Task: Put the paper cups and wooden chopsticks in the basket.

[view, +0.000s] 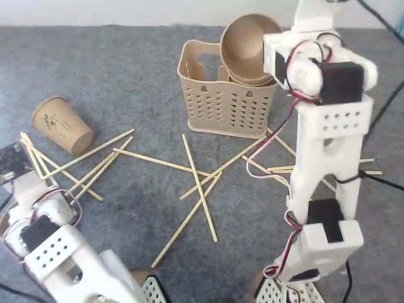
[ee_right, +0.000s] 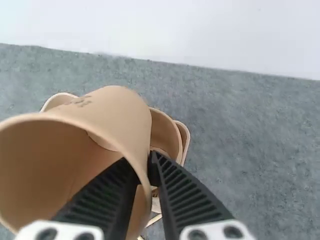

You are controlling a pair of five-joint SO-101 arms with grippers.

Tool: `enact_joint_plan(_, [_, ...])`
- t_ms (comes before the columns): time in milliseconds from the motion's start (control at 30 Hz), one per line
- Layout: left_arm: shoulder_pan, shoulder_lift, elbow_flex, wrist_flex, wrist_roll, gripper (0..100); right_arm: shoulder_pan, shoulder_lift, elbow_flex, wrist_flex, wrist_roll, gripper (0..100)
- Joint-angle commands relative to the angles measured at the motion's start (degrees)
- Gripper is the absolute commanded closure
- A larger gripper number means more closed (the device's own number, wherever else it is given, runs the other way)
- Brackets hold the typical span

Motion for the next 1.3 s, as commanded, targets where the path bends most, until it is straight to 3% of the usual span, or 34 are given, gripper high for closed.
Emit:
enact_joint_plan(0, [0.09,-0.62,0.13,-1.23,0.26,99,-0.48,0.13,-2.99,-0.22,0.44,99.1])
enact_joint_plan(500, [1.67,-0.62,0.31,-0.97,0.26,99,3.82,2.51,-2.90,4.26,5.71,98.4])
enact_joint_plan(733, [1.58,-0.62,0.31,-0.97,0.26,99,3.74,2.24,-3.34,3.82,5.27,77.5])
enact_joint_plan(1067, [1.58,-0.62,0.31,-0.97,0.26,99,4.35,-8.48,-15.12,12.00,1.67,82.0])
enact_joint_plan(1267, [1.49,-0.62,-0.31,-0.88,0.35,99,11.30,-25.27,6.95,11.82,-0.26,98.0])
